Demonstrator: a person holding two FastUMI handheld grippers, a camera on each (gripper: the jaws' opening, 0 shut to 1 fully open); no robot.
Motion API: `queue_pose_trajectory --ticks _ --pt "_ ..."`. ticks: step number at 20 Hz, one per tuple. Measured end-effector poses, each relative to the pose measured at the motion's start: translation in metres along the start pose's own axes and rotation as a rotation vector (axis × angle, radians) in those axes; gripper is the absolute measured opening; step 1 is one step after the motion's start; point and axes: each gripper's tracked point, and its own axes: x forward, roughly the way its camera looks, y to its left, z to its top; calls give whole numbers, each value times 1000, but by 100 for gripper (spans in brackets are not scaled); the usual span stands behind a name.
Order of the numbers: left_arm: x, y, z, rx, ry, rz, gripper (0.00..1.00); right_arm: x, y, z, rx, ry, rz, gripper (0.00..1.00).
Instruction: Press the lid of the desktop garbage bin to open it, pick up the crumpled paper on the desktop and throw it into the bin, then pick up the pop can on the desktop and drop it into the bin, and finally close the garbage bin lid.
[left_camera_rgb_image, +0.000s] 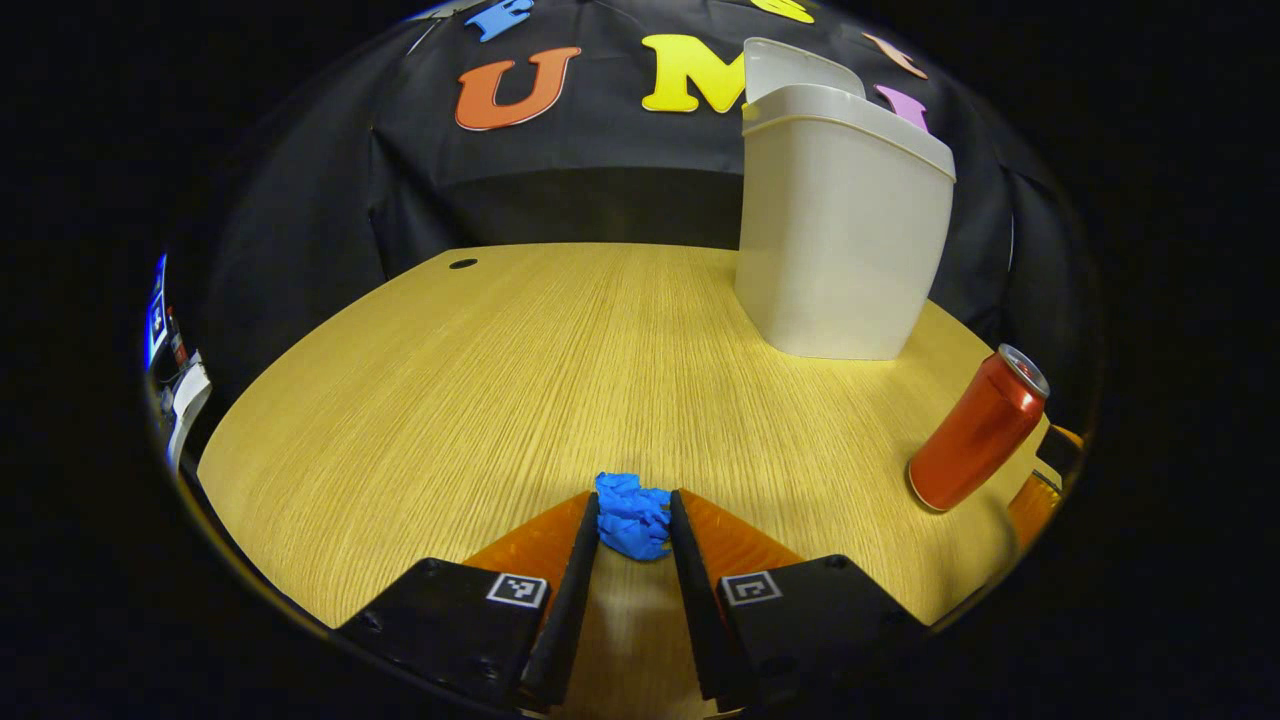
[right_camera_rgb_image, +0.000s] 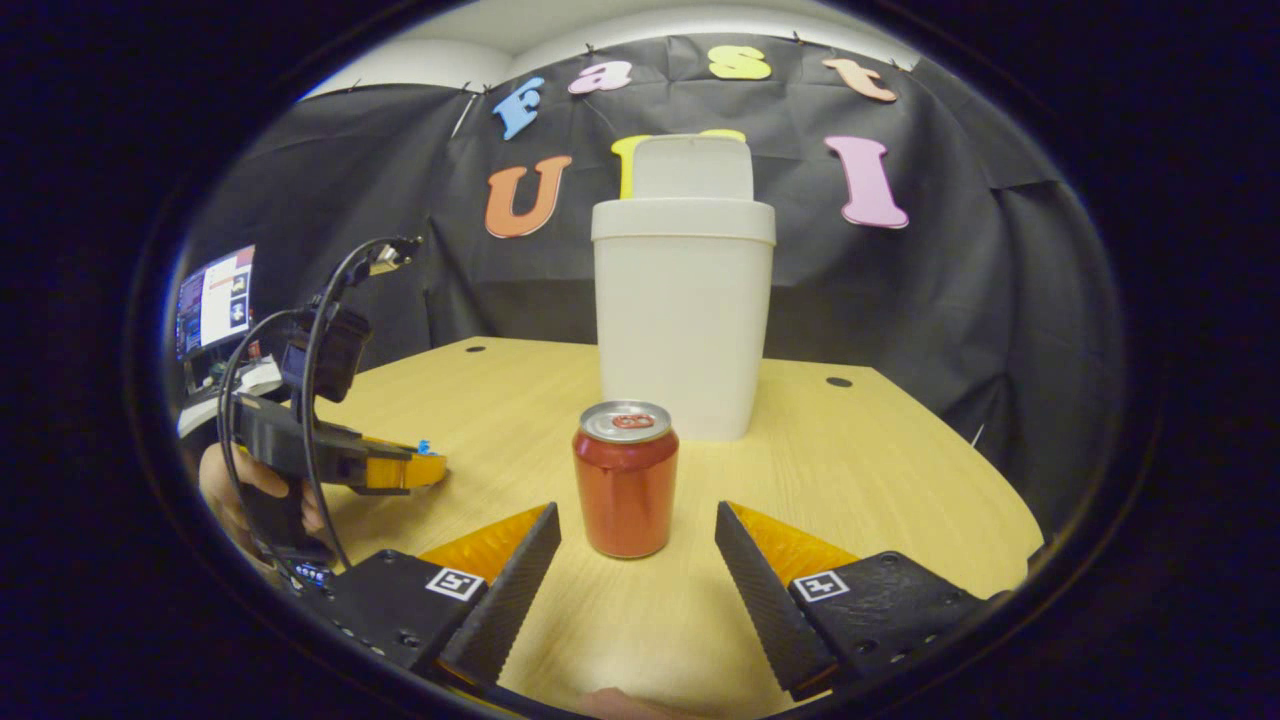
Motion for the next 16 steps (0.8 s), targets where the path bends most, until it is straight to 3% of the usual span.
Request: queue_pose_trajectory --ticks 10,13,16 --pt "-3 -2 2 4 -18 0 47 53 13 0 21 58 -16 98" --pt "-4 -2 6 5 -40 3 47 59 12 1 22 58 -24 82" --pt "-2 -1 6 4 -45 10 47 47 17 15 14 36 -7 81"
